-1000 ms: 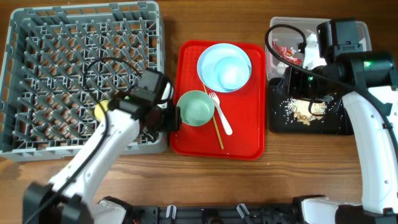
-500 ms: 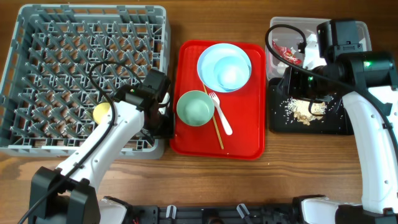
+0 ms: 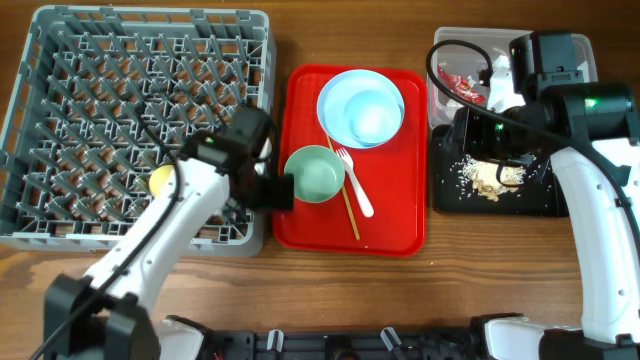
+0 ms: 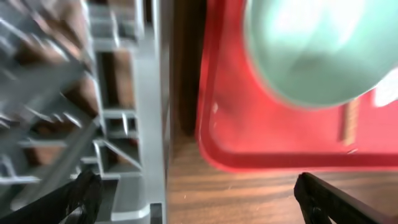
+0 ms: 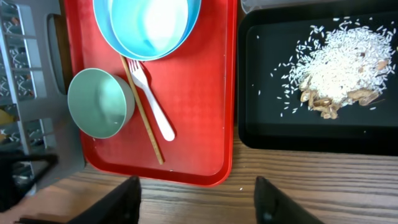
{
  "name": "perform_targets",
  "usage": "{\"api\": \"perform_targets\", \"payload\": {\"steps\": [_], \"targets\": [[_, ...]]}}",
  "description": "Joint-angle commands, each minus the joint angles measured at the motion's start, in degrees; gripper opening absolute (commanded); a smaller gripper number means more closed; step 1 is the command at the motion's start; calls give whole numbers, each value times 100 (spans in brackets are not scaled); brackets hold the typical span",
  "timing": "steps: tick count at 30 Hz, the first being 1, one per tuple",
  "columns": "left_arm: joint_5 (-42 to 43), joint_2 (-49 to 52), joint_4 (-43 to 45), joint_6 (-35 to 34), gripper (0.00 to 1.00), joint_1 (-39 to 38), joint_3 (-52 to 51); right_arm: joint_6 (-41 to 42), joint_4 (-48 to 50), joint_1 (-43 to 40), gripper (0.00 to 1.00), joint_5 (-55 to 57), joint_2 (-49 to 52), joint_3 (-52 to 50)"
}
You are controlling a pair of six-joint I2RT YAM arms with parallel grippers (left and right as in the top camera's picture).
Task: Sort waste into correct bins and load items into the dishwasher rack
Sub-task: 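Reach the left gripper to the green bowl and grasp its rim, then carry the green bowl into the dish rack and release it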
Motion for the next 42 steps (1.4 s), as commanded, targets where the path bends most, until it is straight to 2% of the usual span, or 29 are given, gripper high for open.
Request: {"api": "perform_targets", "payload": {"steps": [1, 2, 3, 7, 11, 19, 26, 28, 30, 33, 34, 36, 39, 42], "targets": [[-109, -518, 289, 9, 100, 81, 671, -9, 17, -2, 75, 61, -22, 59], [0, -577, 492, 9, 100, 76, 684, -4, 33, -2, 96, 61, -22, 59], [181, -616, 708, 9, 100, 76, 684, 7, 55, -2, 100, 61, -22, 59], [557, -599, 1287, 11, 100, 7, 682, 42, 83, -63, 100, 203, -37, 59], [-470, -286, 1847, 15, 97, -743, 682, 761, 258, -839, 100, 136, -81, 59], [-664, 833, 2142, 13, 95, -1720, 682, 739, 254, -1405, 100, 39, -61, 59], [-782, 1978, 2164, 11, 84, -2223, 682, 691, 251, -1405, 100, 59, -39, 59], [-970, 2164, 2164, 11, 79, -2258, 682, 595, 247, -1405, 100, 59, -39, 59], [-1178, 2288, 2153, 11, 60, -2262, 682, 588, 212, -1405, 100, 61, -39, 59], [-1178, 2291, 2179, 11, 47, -2262, 682, 588, 192, -1405, 100, 59, -39, 59], [-1178, 2291, 2179, 11, 36, -2262, 682, 586, 188, -1405, 99, 59, -39, 59], [-1178, 2291, 2177, 11, 26, -2262, 682, 588, 170, -1405, 100, 59, -39, 59], [-1178, 2293, 2109, 9, 18, -2262, 682, 586, 155, -1405, 100, 59, -39, 59], [-1178, 2293, 2120, 9, 18, -2262, 640, 588, 92, -1405, 100, 57, -39, 59]]}}
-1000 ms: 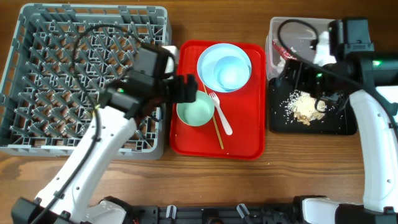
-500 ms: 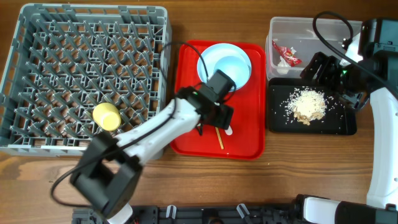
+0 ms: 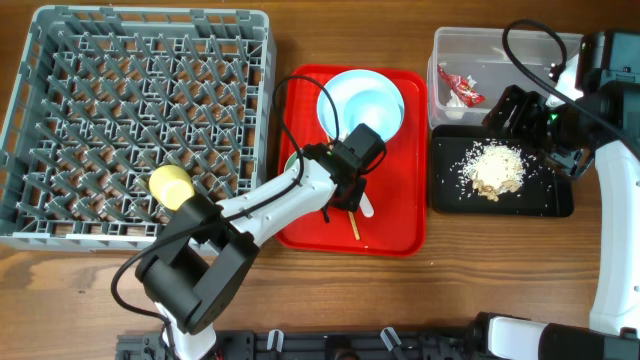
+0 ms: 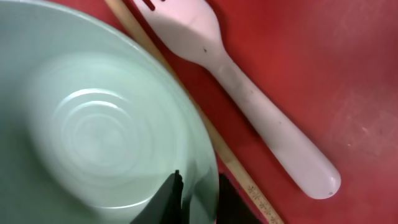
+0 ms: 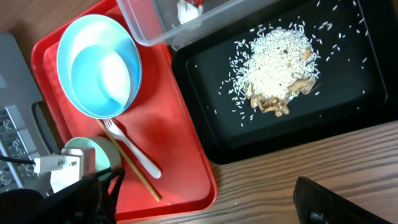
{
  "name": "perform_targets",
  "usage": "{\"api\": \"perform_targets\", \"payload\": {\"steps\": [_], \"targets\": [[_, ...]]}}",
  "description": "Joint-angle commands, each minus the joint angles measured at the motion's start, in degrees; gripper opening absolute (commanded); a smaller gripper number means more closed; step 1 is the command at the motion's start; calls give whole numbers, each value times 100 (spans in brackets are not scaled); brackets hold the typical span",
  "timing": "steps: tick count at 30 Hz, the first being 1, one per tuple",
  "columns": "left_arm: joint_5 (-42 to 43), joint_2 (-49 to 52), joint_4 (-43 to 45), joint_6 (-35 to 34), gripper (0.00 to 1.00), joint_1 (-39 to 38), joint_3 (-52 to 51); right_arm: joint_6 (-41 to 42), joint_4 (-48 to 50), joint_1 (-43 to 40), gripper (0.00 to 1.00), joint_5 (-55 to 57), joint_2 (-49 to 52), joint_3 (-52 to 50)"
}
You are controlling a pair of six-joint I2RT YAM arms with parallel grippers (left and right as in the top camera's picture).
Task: Sort waste into correct bins and load items into the dishwasher rack
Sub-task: 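Carry the green bowl into the dish rack and release it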
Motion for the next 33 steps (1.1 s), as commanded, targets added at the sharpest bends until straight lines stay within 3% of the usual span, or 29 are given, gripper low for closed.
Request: {"api": "perform_targets", "payload": {"steps": [1, 11, 14, 16, 21, 25, 33], "targets": [[-118, 57, 33, -11, 18, -11, -50, -63, -76, -17, 100, -4, -39, 59], [-118, 57, 44, -11, 18, -11, -212, -63, -129, -17, 100, -2, -39, 59], [-116, 57, 39, -11, 13, -11, -232, -63, -133, -17, 100, -4, -39, 59], [-116, 57, 55, -13, 4, -11, -232, -63, -151, -17, 100, -4, -39, 59], [-114, -39, -197, -11, 4, -11, 116, -66, -173, -17, 100, -2, -39, 59], [-94, -450, -634, -11, 4, -11, 566, -105, -195, -17, 100, -2, -39, 59], [-96, -1585, -645, -4, 4, 177, 673, -101, -195, -17, 100, -4, -39, 59]]}}
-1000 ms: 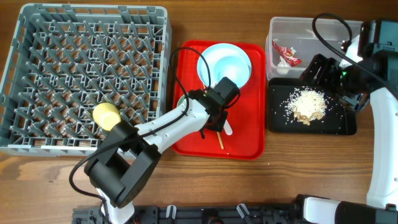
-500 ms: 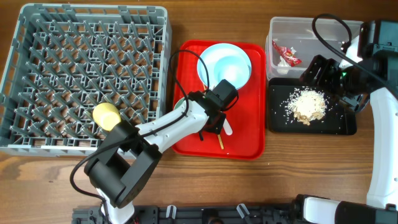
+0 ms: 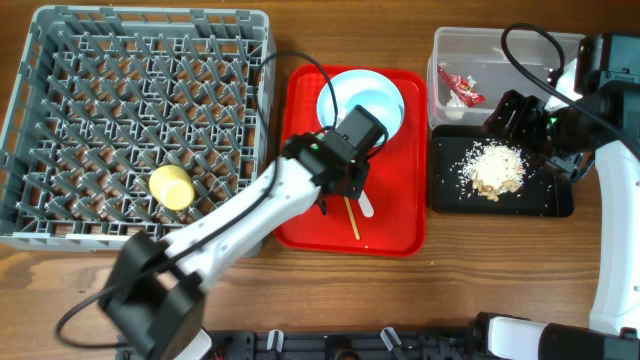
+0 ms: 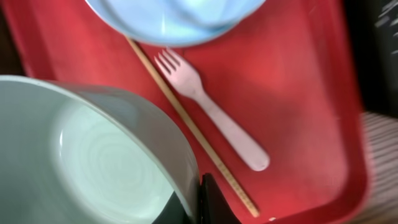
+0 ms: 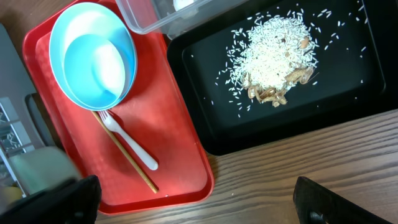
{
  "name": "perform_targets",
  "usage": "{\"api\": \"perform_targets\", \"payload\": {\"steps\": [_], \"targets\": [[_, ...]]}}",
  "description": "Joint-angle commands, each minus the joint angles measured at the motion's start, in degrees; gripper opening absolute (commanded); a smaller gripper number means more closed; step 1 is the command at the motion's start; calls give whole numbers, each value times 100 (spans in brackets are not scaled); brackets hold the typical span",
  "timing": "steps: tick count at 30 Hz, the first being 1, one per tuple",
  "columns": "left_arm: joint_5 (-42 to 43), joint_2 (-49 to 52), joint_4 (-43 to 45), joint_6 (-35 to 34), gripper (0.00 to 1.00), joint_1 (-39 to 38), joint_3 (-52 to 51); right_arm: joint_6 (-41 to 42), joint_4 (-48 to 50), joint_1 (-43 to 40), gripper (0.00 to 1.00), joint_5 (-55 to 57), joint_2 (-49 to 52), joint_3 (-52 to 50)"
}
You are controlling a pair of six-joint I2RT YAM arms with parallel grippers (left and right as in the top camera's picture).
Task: Sort waste into correct bins and load items into the dishwasher rack
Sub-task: 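Carry the green bowl into the dish rack and release it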
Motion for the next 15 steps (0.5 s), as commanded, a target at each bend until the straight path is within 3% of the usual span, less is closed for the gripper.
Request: {"api": "perform_targets", "payload": {"steps": [1, 4, 7, 11, 15], "targets": [[22, -553, 9, -7, 4, 210, 120, -61, -7, -17, 100, -2, -39, 59], [103, -986, 85, -9, 4, 577, 120, -92, -7, -17, 100, -2, -39, 59], [717, -1440, 175, 90, 4, 1274, 120, -164, -7, -17, 100, -2, -39, 59], [2865, -1709, 328, 769, 4, 2942, 120, -164, -7, -17, 100, -4, -39, 59], [4760, -1425, 505, 942, 4, 4494, 118, -168, -7, -17, 99, -2, -39, 59]]}}
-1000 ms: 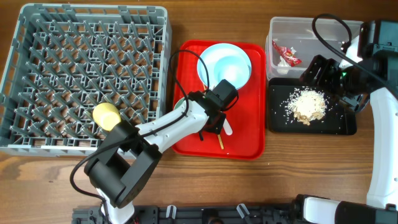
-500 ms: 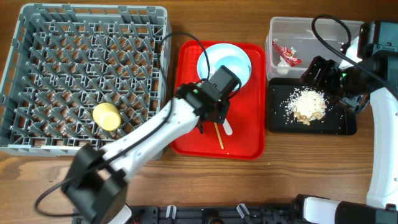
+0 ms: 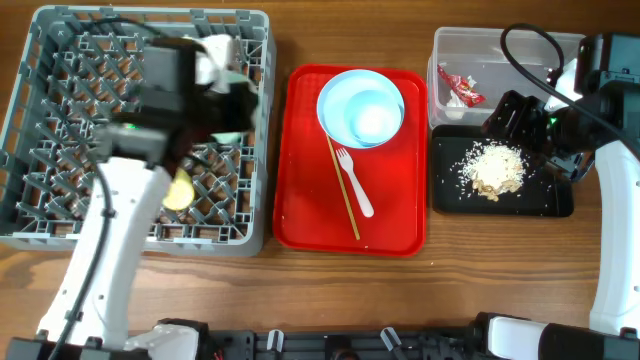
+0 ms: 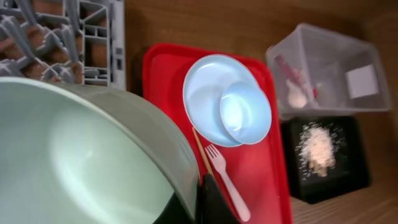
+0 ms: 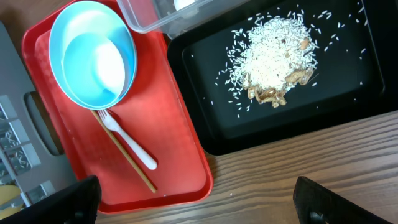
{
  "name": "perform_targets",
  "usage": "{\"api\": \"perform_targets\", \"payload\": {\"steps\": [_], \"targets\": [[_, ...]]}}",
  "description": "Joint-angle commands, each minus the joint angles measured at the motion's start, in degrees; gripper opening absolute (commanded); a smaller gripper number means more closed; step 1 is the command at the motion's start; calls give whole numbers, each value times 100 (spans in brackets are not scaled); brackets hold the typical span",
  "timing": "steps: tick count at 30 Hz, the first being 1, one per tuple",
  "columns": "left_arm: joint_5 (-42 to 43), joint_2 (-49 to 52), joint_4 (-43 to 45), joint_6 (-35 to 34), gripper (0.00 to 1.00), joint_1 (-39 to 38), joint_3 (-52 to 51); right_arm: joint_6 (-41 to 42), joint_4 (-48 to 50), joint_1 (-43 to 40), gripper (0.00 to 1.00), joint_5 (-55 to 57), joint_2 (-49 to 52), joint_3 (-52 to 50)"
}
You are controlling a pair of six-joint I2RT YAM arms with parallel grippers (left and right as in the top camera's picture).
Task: Sort waste into correct bins and load items into the dishwasher rack
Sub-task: 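Carry the green bowl into the dish rack and release it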
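Observation:
My left gripper (image 4: 202, 200) is shut on the rim of the pale green bowl (image 4: 93, 155), one black finger inside it and one outside. In the overhead view the left gripper (image 3: 222, 108) holds the bowl above the right part of the grey dishwasher rack (image 3: 60, 120). A yellow cup (image 3: 180, 190) lies in the rack. On the red tray (image 3: 300, 200) are a blue plate carrying a blue bowl (image 3: 360, 108), a white fork (image 3: 355, 185) and a wooden chopstick (image 3: 345, 195). My right gripper (image 5: 196, 194) hangs open and empty, high over the black tray.
A black tray (image 3: 545, 195) with spilled rice and scraps (image 3: 492, 168) sits at the right. Behind it stands a clear bin (image 3: 450, 45) with a red and white wrapper (image 3: 462, 88). Brown table wood runs along the front edge.
My left gripper, still shut on the green bowl, was above the red tray and is now over the right side of the rack. The right arm has not moved.
My left gripper was open at the tray's left edge beside the green bowl, with the right arm low over the black tray. Then the left was shut on the bowl's rim and the right arm stood further right. The bowl then hung above the tray, now over the rack.

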Motion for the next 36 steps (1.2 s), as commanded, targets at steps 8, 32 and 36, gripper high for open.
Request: {"api": "perform_targets", "payload": {"steps": [8, 32, 36], "targets": [[4868, 1580, 1325, 299, 4, 2430, 90, -98, -7, -17, 100, -4, -39, 59], [4155, 2979, 872, 286, 60, 3853, 90, -96, -94, -17, 100, -7, -39, 59], [3794, 2953, 444, 286, 71, 4085, 90, -96, -90, -17, 100, -7, -39, 59]]}}
